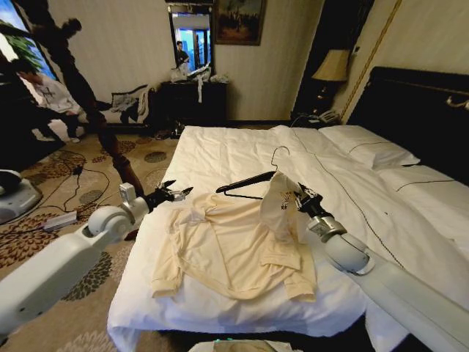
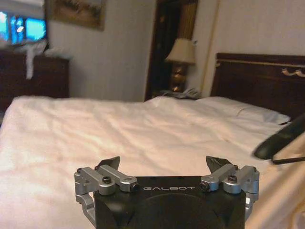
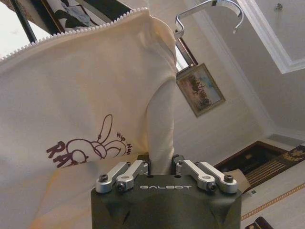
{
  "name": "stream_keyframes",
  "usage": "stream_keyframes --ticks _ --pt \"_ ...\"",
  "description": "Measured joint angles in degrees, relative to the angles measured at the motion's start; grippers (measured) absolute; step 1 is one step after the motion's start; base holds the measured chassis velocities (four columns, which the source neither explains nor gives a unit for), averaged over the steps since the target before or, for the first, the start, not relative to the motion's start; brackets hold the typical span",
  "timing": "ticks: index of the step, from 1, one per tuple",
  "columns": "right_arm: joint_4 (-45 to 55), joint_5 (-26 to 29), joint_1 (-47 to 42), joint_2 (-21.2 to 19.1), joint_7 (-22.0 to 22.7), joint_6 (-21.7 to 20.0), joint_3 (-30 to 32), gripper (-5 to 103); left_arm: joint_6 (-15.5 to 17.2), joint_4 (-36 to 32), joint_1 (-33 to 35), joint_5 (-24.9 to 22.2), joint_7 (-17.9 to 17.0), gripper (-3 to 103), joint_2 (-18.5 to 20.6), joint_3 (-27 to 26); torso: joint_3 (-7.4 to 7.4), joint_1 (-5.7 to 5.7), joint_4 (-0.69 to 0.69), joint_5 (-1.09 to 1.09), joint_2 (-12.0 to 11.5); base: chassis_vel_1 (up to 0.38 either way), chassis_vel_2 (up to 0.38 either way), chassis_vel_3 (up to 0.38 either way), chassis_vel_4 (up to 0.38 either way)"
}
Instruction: Pick up the clothes from the bed and hang them on the clothes hanger.
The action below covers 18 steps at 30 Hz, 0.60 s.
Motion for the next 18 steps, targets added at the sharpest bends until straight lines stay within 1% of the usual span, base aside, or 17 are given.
stream_keyframes --ticks 2,3,5,6,7,8,10,11,12,13,16,17,18 --pt "0.4 0.0 -0.3 -0.2 0.0 0.0 0.0 18 0.6 2.1 -1.1 -0.3 -0.7 100 -1.4 0.6 0.00 0.00 -0.01 0.00 0.0 0.000 0.000 0.000 0.000" --pt "0.4 0.0 -0.3 -0.2 0.0 0.0 0.0 18 0.6 2.1 -1.1 -0.3 -0.7 100 -1.4 0.6 0.00 0.00 -0.01 0.00 0.0 0.000 0.000 0.000 0.000" --pt "1.1 0.1 -0.7 -0.8 0.0 0.0 0.1 18 4.0 6.3 -4.4 -2.7 -4.7 100 -5.2 2.2 0.00 0.01 0.00 0.00 0.0 0.000 0.000 0.000 0.000" --pt "1.2 0.2 -0.8 -1.0 0.0 0.0 0.2 18 4.8 7.3 -5.3 -3.4 -5.8 100 -6.2 2.5 0.00 0.00 0.00 0.01 0.0 0.000 0.000 0.000 0.000" --pt "1.2 0.2 -0.8 -1.0 0.0 0.0 0.2 18 4.8 7.3 -5.3 -3.4 -5.8 100 -6.2 2.5 0.00 0.00 0.00 0.01 0.0 0.000 0.000 0.000 0.000" --pt "1.3 0.3 -1.0 -1.3 0.0 0.0 0.3 18 6.8 9.3 -7.0 -4.9 -8.2 100 -8.8 3.1 0.00 0.00 0.00 0.02 0.0 0.000 0.000 0.000 0.000" --pt "1.4 0.5 -1.2 -1.6 0.0 0.0 0.3 18 8.7 11.6 -8.7 -6.6 -11.3 100 -11.7 3.8 0.00 0.01 -0.02 0.00 0.0 0.000 0.000 0.000 0.000" --pt "1.4 0.5 -1.2 -1.6 0.0 0.0 0.3 18 8.7 11.6 -8.7 -6.6 -11.3 100 -11.7 3.8 0.00 0.01 -0.02 0.00 0.0 0.000 0.000 0.000 0.000" --pt "1.5 0.6 -1.3 -1.8 0.0 0.0 0.4 18 10.5 13.5 -10.0 -7.7 -13.8 100 -13.9 4.1 0.00 0.01 -0.02 0.02 0.0 0.000 0.000 0.000 0.000" --pt "1.5 0.7 -1.4 -1.8 0.0 0.0 0.3 18 11.9 15.0 -11.0 -8.3 -15.4 100 -15.8 4.4 0.00 0.01 -0.01 0.02 0.0 0.000 0.000 0.000 0.000" --pt "1.4 0.7 -1.4 -1.8 0.0 -0.1 0.2 18 14.4 18.9 -13.1 -8.7 -17.7 100 -19.4 5.3 0.00 0.01 0.00 0.02 0.0 0.000 0.000 0.000 0.000" --pt "1.4 0.7 -1.4 -1.8 0.0 -0.1 0.2 18 14.4 18.9 -13.1 -8.7 -17.7 100 -19.4 5.3 0.00 0.01 0.00 0.02 0.0 0.000 0.000 0.000 0.000" --pt "1.3 0.8 -1.4 -1.8 -0.1 -0.1 0.2 18 14.8 19.9 -13.7 -8.8 -18.1 100 -20.2 5.5 0.00 0.01 0.00 0.01 0.0 0.000 0.000 0.000 0.000"
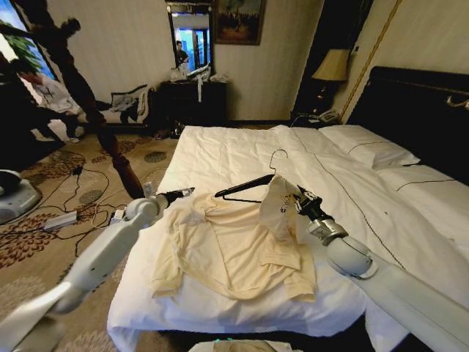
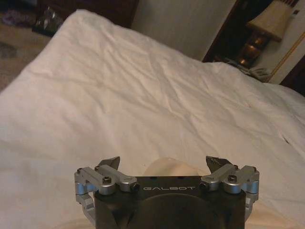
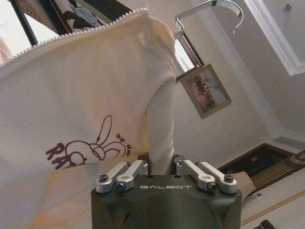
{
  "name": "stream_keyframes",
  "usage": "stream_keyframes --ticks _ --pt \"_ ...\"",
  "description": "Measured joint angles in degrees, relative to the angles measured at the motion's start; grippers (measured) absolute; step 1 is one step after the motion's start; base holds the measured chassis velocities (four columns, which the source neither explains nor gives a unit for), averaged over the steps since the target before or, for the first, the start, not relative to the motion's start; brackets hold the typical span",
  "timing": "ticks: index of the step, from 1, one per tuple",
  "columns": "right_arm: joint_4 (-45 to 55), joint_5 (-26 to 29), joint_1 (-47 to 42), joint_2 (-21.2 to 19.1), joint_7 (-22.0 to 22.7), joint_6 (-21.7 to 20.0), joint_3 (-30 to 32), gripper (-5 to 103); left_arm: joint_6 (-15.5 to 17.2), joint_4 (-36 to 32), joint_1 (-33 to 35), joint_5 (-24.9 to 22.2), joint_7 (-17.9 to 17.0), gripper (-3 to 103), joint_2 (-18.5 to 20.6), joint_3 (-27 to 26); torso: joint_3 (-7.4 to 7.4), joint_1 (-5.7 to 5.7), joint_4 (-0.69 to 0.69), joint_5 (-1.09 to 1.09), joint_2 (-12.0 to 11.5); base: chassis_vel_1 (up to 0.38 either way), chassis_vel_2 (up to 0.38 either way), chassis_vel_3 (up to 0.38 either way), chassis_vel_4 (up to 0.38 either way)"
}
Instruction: Pick up the clothes from the bed and hang them on the clothes hanger.
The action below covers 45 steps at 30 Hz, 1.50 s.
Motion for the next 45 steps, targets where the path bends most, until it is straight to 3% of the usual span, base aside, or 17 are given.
stream_keyframes --ticks 8,14,18,21,25,29,37,38,40,42,45 --pt "-0.4 0.3 0.1 -0.2 -0.1 -0.1 -0.2 18 1.8 6.1 -2.4 0.2 -0.8 100 -3.3 1.5 0.00 0.00 0.01 0.01 0.0 0.000 0.000 0.000 0.000" --pt "0.1 1.2 0.5 -0.6 -0.2 -0.6 -0.5 18 3.1 9.4 -2.5 3.3 -1.4 103 -4.7 2.9 0.00 0.00 0.00 -0.01 0.0 0.000 0.000 0.000 0.000" --pt "0.6 1.9 0.6 -0.7 -0.3 -0.8 -0.6 18 3.8 10.6 -2.4 5.0 -1.5 100 -5.3 3.6 0.00 0.00 0.01 -0.01 0.0 0.000 0.000 0.000 0.000" --pt "0.9 2.4 0.5 -1.1 -0.2 -0.9 -0.6 18 2.4 12.2 -2.5 7.1 0.6 85 -6.3 4.2 0.00 0.00 0.00 -0.02 0.0 0.000 0.000 0.000 0.000" --pt "1.2 3.1 0.5 -1.3 -0.1 -1.0 -0.6 18 2.3 12.4 -2.6 7.2 0.4 74 -6.8 4.4 0.00 0.00 -0.01 0.00 0.0 0.000 0.000 0.000 0.000" --pt "1.8 5.3 0.2 -1.7 0.6 -1.5 -0.6 18 1.9 12.3 -2.0 7.7 -0.1 52 -7.0 4.4 0.00 0.00 0.01 -0.01 0.0 0.000 0.000 0.000 0.000" --pt "1.4 5.4 0.1 -1.6 0.8 -1.5 -0.7 18 -1.5 12.1 -1.7 9.4 -1.0 30 -7.2 4.1 0.00 0.00 0.00 -0.01 0.0 0.000 0.000 0.000 0.000" --pt "1.2 5.4 0.1 -1.6 0.9 -1.4 -0.7 18 -2.5 10.8 -1.3 9.8 -1.3 19 -7.1 3.7 0.00 0.00 0.00 -0.01 0.0 0.000 0.000 0.000 0.000" --pt "1.1 5.4 0.1 -1.5 1.0 -1.4 -0.7 18 -3.0 10.1 -1.2 10.5 -1.3 19 -6.9 3.5 0.00 0.00 0.00 -0.01 0.0 0.000 0.000 0.000 0.000" --pt "0.7 5.4 0.1 -1.4 1.1 -1.4 -0.6 18 -4.7 7.3 -0.6 13.2 -1.3 8 -5.7 3.0 0.00 0.00 -0.01 -0.01 0.0 0.000 0.000 0.000 0.000" --pt "0.3 5.7 0.3 -1.0 1.5 -1.6 -0.5 18 -5.9 3.6 0.0 15.4 -0.9 2 -4.2 2.4 0.00 0.00 0.00 -0.01 0.0 0.000 0.000 0.000 0.000"
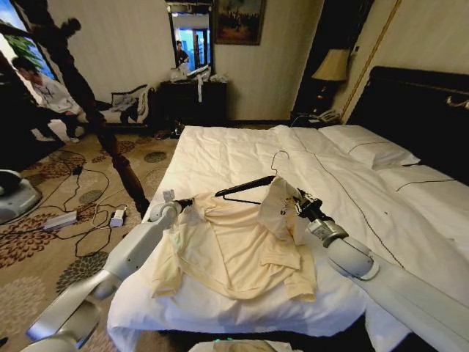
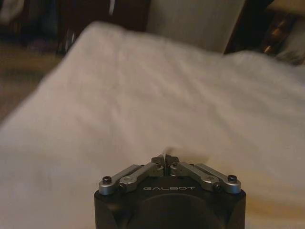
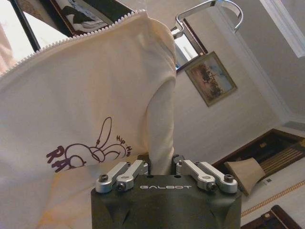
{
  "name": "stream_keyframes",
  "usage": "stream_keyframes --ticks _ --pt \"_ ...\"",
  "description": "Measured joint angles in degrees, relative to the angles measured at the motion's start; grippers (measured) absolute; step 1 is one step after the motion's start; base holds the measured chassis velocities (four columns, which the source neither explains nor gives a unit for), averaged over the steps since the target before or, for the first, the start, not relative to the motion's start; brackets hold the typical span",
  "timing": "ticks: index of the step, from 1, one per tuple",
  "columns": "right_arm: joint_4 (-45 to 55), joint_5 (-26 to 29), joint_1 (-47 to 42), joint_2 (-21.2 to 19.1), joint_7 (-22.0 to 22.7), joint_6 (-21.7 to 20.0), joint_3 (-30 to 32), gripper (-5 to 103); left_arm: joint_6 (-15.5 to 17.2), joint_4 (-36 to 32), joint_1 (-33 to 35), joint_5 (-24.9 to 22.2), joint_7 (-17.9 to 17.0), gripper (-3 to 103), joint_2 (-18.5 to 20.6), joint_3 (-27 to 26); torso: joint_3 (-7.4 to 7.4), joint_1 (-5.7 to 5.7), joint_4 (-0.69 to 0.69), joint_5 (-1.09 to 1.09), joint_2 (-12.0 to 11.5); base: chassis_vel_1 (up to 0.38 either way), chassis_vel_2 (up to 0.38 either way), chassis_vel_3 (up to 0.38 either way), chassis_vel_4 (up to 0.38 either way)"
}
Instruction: Pick up the clothes from the bed and hang them on the clothes hanger.
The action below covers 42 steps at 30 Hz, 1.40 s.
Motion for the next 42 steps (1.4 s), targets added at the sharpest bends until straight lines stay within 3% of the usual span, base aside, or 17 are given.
stream_keyframes --ticks 9,12,13,15,16,20,25,37,42 --pt "-1.0 2.7 1.6 0.9 1.6 -1.0 0.1 18 0.2 -12.4 5.1 2.9 0.7 0 8.6 -1.5 0.00 0.00 0.02 -0.03 0.0 0.000 0.000 0.000 0.000" --pt "-1.0 4.4 1.6 0.7 2.8 -1.5 0.6 18 -0.3 -18.0 10.9 14.4 6.2 0 13.8 -2.5 0.00 0.00 0.01 0.02 0.0 0.000 0.000 0.000 0.000" --pt "-1.0 4.4 1.6 0.7 2.8 -1.5 0.6 18 -0.3 -18.0 10.9 14.4 6.2 0 13.8 -2.5 0.00 0.00 0.01 0.02 0.0 0.000 0.000 0.000 0.000" --pt "-1.0 5.2 1.4 0.3 3.1 -1.5 0.8 18 -0.4 -22.3 15.0 19.7 8.9 0 16.7 -2.5 -0.01 -0.01 0.03 0.01 0.0 0.000 0.000 0.000 0.000" --pt "-1.0 5.2 1.4 0.3 3.1 -1.5 0.8 18 -0.4 -22.3 15.0 19.7 8.9 0 16.7 -2.5 -0.01 -0.01 0.03 0.01 0.0 0.000 0.000 0.000 0.000" --pt "-1.0 5.8 1.9 0.6 3.1 -1.8 0.1 18 -1.4 -27.2 21.8 29.5 10.9 0 18.8 -0.8 -0.01 -0.02 0.00 0.01 0.0 0.000 0.000 0.000 0.000" --pt "-1.2 5.7 1.9 1.1 3.1 -2.0 -0.6 18 -1.2 -28.1 27.0 34.4 10.0 0 19.0 3.2 0.00 -0.01 0.01 0.00 0.0 0.000 0.000 0.000 0.000" --pt "-1.5 4.5 0.7 1.5 2.9 -1.8 -0.3 18 -1.7 -33.2 34.4 36.1 7.6 0 19.6 2.9 -0.01 -0.01 0.00 0.01 0.0 0.000 0.000 0.000 0.000" --pt "-1.8 3.9 0.7 1.7 2.7 -1.6 -0.7 18 -1.3 -37.3 40.1 31.9 7.4 0 20.7 0.8 0.00 -0.01 0.00 0.01 0.0 0.000 0.000 0.000 0.000"
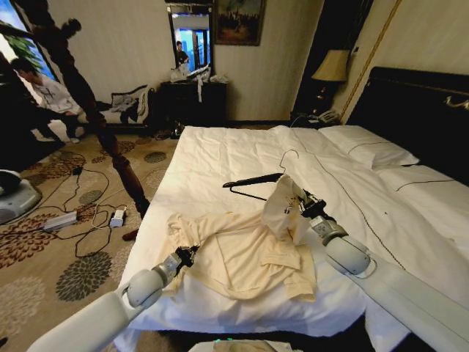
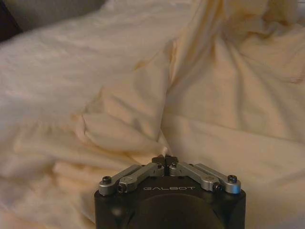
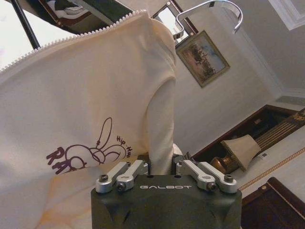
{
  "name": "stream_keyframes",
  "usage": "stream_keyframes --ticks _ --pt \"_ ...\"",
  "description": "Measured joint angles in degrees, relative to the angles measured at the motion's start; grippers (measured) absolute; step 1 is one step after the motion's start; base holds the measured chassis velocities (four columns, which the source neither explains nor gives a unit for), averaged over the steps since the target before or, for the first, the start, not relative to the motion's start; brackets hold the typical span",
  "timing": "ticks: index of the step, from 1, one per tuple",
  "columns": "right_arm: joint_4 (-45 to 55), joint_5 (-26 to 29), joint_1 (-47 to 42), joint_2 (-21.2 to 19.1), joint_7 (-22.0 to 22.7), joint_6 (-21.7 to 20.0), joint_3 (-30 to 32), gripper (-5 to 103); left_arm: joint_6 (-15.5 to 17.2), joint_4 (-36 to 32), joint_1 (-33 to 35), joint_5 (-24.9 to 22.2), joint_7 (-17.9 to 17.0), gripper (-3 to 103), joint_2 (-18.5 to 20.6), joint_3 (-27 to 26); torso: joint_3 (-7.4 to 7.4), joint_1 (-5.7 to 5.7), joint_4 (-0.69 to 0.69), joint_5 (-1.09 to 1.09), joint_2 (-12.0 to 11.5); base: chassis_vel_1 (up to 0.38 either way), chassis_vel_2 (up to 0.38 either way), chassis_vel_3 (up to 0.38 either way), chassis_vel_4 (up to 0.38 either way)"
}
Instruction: Pick up the clothes from the bed and hang them on the clothes hanger.
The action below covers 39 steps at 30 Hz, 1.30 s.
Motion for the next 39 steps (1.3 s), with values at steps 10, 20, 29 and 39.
stream_keyframes --ticks 10,20,29,39 --pt "-0.2 -1.0 -0.3 0.7 -0.3 0.4 -0.4 18 3.9 -6.0 4.0 -17.1 -3.4 28 1.2 -3.7 0.00 0.00 -0.01 0.00 0.0 0.000 0.000 0.000 0.000" --pt "-0.2 -1.3 -0.2 0.8 -0.3 0.6 -0.3 18 4.7 -11.3 -0.4 -33.9 -9.6 60 0.9 -7.1 0.00 0.01 -0.01 0.00 0.0 0.000 0.000 0.000 0.000" --pt "-0.6 -1.8 -0.2 0.8 -0.2 1.0 -0.1 18 6.7 -8.5 -5.4 -40.2 -10.4 97 0.6 -10.0 0.00 0.00 0.01 0.00 0.0 0.000 0.000 0.000 0.000" --pt "0.0 -1.2 0.1 0.1 -0.1 0.8 -0.5 18 14.7 8.5 -26.4 -57.1 -14.5 100 -7.5 -3.7 0.01 0.01 -0.02 0.00 0.0 0.000 0.000 0.000 0.000"
